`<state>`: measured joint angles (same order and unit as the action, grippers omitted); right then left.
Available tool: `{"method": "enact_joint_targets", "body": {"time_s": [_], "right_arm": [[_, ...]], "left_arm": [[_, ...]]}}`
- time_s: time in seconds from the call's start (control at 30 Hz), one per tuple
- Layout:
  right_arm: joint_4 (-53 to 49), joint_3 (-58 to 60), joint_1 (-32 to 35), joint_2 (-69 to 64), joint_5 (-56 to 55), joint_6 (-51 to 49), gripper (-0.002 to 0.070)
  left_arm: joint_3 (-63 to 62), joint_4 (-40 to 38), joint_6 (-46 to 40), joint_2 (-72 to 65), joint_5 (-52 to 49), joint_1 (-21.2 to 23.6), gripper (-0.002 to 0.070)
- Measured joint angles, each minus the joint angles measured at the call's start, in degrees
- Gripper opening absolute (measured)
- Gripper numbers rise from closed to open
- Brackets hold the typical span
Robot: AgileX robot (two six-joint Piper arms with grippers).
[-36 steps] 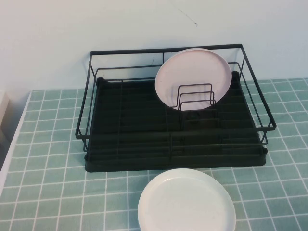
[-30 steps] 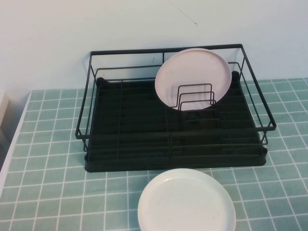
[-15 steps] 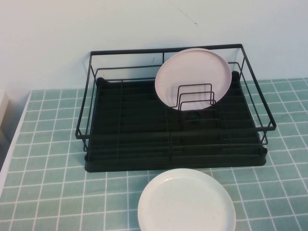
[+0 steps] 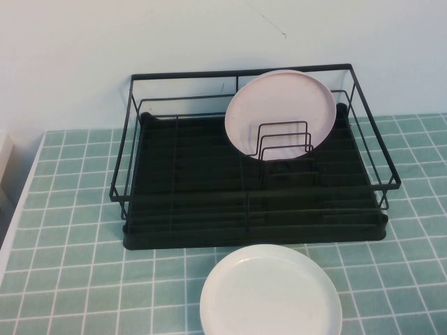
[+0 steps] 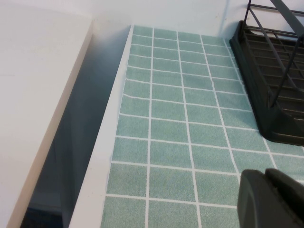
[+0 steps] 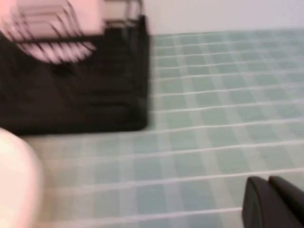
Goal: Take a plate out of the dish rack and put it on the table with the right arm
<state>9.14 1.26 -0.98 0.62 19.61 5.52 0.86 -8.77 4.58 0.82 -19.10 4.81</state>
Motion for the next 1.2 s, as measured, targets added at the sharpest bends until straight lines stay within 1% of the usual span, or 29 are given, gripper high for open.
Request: {"method": "enact_joint_targets", "body": {"time_s": [0.07,0.17,0.27,0.57,0.7,0.8,0.87,1.0,1.1,1.2], "right_arm": [[12.82,0.22,0.00,0.00,-0.21,-3.47,-0.0001],[28.30,0.34,0.00,0.00,-1.05,-6.01,-0.0001],[34.01,0.34,0.00,0.00,-2.17,-5.52,-0.0001],[34.28,0.34,0.00,0.00,-6.23,5.48,-0.0001],[34.28,0.34,0.00,0.00,-6.65,8.01,-0.0001],[33.71,-2.70,0.00,-2.23,-5.57,12.03,-0.0001],[32.76,-7.45,0.00,-6.89,-4.42,17.27,-0.0001],[29.67,-21.55,0.00,-20.89,1.05,30.45,-0.0001],[28.67,-32.71,0.00,-33.15,8.59,39.98,-0.0001],[28.75,-43.53,0.00,-45.30,18.97,51.23,-0.0001]], "left_arm": [[0.00,0.00,0.00,0.00,0.00,0.00,-0.0003],[0.00,0.00,0.00,0.00,0.00,0.00,-0.0003],[0.00,0.00,0.00,0.00,0.00,0.00,-0.0003],[0.00,0.00,0.00,0.00,0.00,0.00,-0.0003],[0.00,0.00,0.00,0.00,0.00,0.00,-0.0003],[0.00,0.00,0.00,0.00,0.00,0.00,-0.0003],[0.00,0.00,0.00,0.00,0.00,0.00,-0.0003],[0.00,0.00,0.00,0.00,0.00,0.00,-0.0003],[0.00,0.00,0.00,0.00,0.00,0.00,-0.0003],[0.00,0.00,0.00,0.00,0.00,0.00,-0.0003]]}}
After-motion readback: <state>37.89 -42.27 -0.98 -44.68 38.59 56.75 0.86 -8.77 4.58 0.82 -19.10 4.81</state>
